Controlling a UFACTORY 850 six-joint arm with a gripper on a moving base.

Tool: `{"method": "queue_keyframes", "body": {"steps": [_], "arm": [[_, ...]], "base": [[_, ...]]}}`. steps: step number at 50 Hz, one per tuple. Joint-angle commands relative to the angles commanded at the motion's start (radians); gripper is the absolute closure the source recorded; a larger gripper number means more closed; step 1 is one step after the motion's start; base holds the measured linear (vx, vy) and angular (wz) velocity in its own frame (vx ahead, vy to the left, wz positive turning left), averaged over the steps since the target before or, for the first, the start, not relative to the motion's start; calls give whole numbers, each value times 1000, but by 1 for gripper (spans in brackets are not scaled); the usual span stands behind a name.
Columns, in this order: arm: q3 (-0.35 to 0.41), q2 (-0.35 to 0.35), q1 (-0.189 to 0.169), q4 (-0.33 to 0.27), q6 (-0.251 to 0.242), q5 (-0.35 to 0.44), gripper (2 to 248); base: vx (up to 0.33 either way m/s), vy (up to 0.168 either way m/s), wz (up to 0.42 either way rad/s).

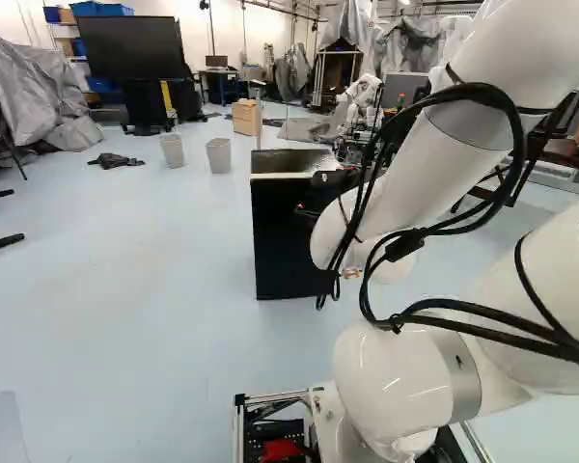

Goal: Grab a drink from the fridge

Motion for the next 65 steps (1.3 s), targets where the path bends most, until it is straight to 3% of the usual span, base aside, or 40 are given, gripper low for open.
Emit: {"method": "queue_keyframes", "body": {"steps": [23,65], "arm": [[0,0,0,0,0,0,3],[0,0,0,0,0,0,3]], "base": [[27,30,-34],[61,97,-79]]}}
